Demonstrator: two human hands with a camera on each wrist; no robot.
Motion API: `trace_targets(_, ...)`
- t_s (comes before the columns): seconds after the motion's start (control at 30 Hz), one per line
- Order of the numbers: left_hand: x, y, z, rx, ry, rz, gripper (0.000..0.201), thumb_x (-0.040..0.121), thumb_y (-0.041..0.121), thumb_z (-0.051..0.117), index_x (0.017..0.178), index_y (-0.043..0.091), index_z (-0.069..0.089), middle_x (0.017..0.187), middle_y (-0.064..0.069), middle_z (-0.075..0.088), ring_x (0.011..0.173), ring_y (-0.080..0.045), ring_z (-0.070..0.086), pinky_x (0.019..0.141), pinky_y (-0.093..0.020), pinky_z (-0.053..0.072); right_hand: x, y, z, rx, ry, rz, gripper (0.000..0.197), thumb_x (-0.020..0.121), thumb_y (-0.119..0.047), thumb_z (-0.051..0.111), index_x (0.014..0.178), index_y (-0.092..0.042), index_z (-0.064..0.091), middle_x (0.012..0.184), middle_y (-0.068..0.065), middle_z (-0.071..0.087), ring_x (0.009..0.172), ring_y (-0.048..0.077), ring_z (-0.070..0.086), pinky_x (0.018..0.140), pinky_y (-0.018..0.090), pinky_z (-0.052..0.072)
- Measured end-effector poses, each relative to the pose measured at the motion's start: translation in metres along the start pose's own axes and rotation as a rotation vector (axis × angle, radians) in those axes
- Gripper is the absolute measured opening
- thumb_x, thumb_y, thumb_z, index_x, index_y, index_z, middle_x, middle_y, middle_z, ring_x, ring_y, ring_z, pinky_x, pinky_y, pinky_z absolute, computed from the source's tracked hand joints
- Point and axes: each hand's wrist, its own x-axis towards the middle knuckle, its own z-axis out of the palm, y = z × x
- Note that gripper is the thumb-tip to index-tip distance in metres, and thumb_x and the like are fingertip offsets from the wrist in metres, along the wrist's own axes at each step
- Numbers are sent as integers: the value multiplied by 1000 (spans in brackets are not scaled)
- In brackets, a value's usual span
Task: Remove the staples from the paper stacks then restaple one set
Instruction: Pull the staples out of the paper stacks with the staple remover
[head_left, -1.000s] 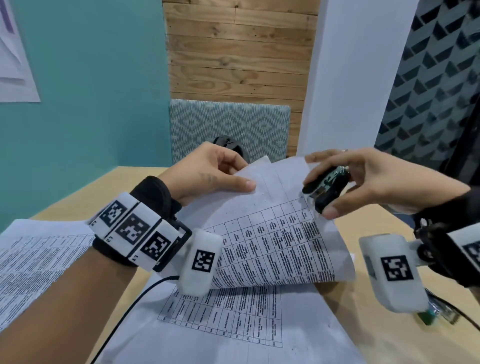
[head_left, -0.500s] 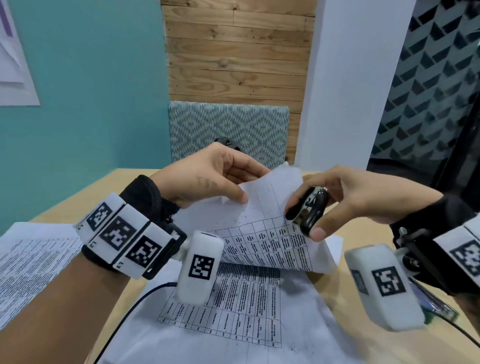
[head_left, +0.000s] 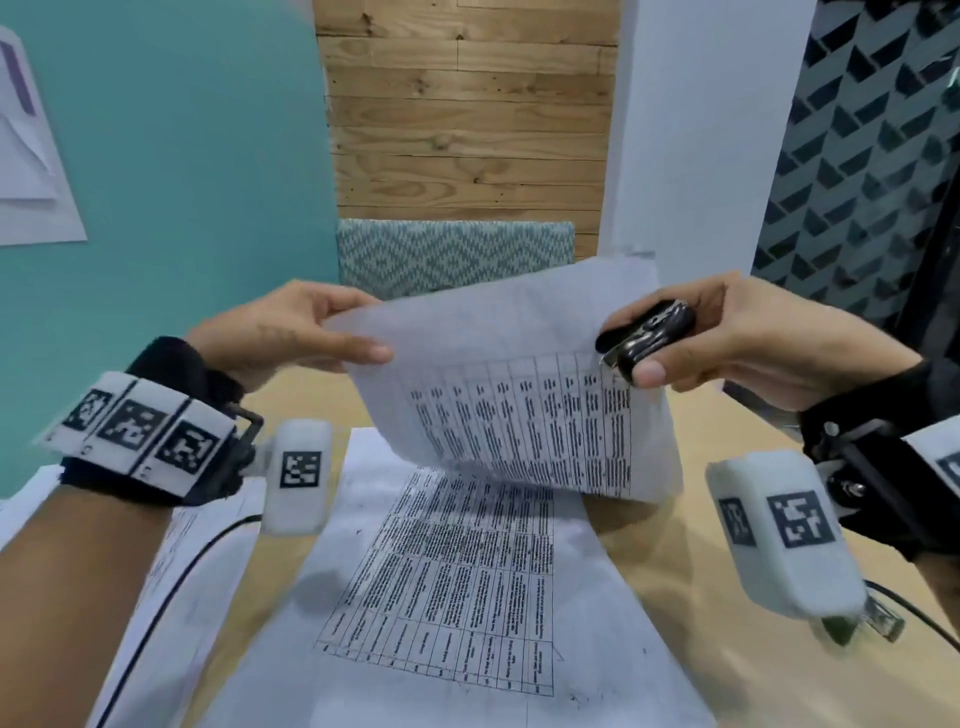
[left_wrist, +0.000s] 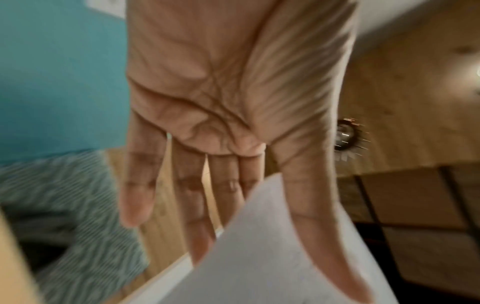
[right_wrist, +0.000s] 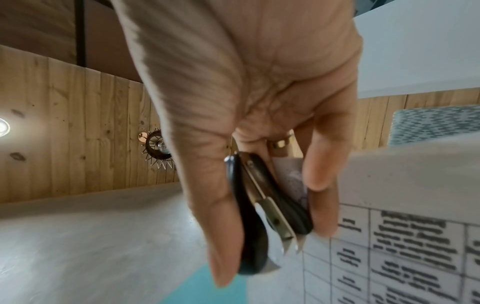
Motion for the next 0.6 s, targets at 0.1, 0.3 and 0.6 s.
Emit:
trace_targets(0.1,-2,-29,5,-227,-8,5,68,25,50,92,87,29,76,92,6,74,84,-7,68,79,-27,55,-2,-2,-3,41,60,-26,76,17,-44,91,87,-18,76,76,-2,72,64,2,63,49,11,45)
trace_targets(0.3,-2,-36,46,-298,151,91,57,46,53,84,94,23,75,102,3,73,92,-11,69,70,-21,54,-2,-3,3,58,128,1,60,33,-26,84,90,-11,73,78,-2,72,67,2,64,49,11,46)
trace_targets(0.6,-12,31,-5,-32,558,248,20,95,6,45,80,14,56,57,20,66,52,8,58,51,-8,45,3,3,21,-57,240,75,45,44,-13,83,86,-12,68,74,-1,67,65,6,61,52,15,50)
